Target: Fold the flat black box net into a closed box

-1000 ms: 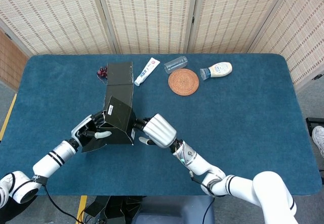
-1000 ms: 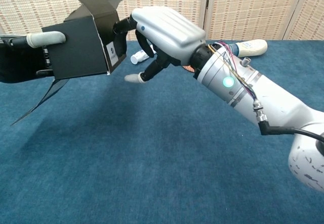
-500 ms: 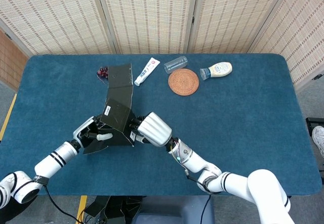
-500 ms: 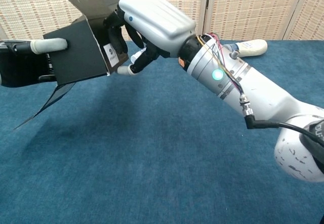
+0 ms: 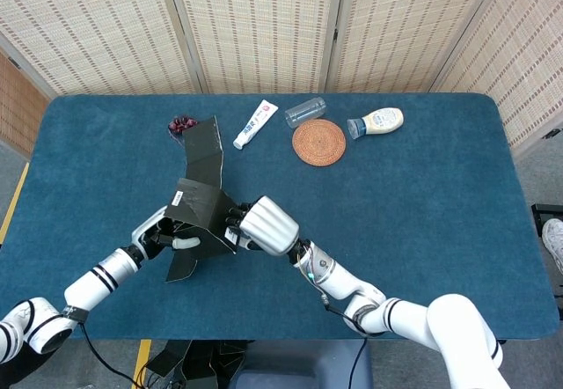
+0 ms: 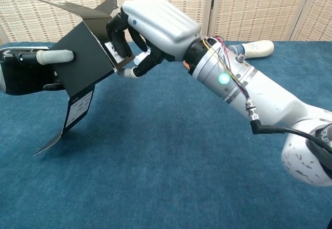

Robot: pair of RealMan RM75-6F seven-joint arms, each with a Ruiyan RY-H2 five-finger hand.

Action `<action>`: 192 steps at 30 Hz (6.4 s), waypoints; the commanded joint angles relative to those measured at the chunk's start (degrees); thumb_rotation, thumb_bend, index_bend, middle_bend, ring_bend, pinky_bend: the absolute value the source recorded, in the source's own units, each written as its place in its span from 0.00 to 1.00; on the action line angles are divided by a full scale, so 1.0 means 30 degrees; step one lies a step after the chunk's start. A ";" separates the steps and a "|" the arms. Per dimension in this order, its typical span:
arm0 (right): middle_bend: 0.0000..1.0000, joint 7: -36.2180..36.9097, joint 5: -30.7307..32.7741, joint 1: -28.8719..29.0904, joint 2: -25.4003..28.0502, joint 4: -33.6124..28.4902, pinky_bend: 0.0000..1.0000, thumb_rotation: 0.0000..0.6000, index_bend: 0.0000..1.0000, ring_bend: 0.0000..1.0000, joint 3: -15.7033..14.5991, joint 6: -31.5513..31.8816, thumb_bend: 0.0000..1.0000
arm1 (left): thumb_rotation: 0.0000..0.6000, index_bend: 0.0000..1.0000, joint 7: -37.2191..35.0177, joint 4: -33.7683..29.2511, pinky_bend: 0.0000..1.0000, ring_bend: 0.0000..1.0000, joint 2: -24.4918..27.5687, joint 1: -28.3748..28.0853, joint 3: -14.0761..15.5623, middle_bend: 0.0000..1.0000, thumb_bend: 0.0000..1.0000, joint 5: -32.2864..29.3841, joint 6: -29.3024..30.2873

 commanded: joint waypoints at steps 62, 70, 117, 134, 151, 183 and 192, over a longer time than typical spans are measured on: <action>0.24 -0.1922 -0.0660 -0.0514 0.1005 0.0034 1.00 1.00 0.10 0.74 -0.2561 -0.1671 0.16 | 1.00 0.25 1.3001 0.1756 0.89 0.59 -0.3065 0.0284 0.0178 0.26 0.09 -0.0438 0.0140; 0.24 -0.1743 -0.0693 -0.0725 0.0473 0.1053 1.00 1.00 0.10 0.74 -0.3033 -0.2135 0.16 | 1.00 0.25 1.4572 0.2103 0.88 0.54 -0.3946 0.0335 -0.0035 0.26 0.09 -0.1114 -0.0365; 0.12 0.1223 -0.1568 0.1283 -0.4483 1.0091 1.00 1.00 0.10 0.62 -0.3521 0.0143 0.11 | 1.00 0.25 1.0928 0.4568 0.42 0.09 -0.4275 0.0484 0.1119 0.26 0.09 -0.0158 -0.1087; 0.35 0.1865 -0.1667 0.1996 -0.3654 0.9030 1.00 1.00 0.33 0.73 -0.4149 -0.0765 0.17 | 1.00 0.25 1.1174 0.4402 0.39 0.09 -0.4102 0.0435 0.1260 0.26 0.09 -0.0121 -0.0975; 0.40 0.1000 -0.1771 0.2353 -0.2461 0.6913 1.00 1.00 0.40 0.77 -0.4471 -0.1935 0.25 | 1.00 0.25 1.1077 0.4691 0.37 0.08 -0.4270 0.0470 0.1307 0.26 0.09 -0.0204 -0.1031; 0.43 -0.0149 -0.1487 0.2715 -0.1734 0.5105 1.00 1.00 0.45 0.77 -0.4252 -0.3732 0.25 | 1.00 0.16 1.1402 0.4624 0.33 0.02 -0.3899 0.0338 0.1509 0.15 0.09 0.0171 -0.0670; 0.45 -0.0470 -0.1543 0.2818 -0.1228 0.4200 1.00 1.00 0.45 0.77 -0.4437 -0.4500 0.25 | 1.00 0.16 1.1287 0.4420 0.32 0.02 -0.3748 0.0319 0.1598 0.14 0.09 0.0287 -0.0542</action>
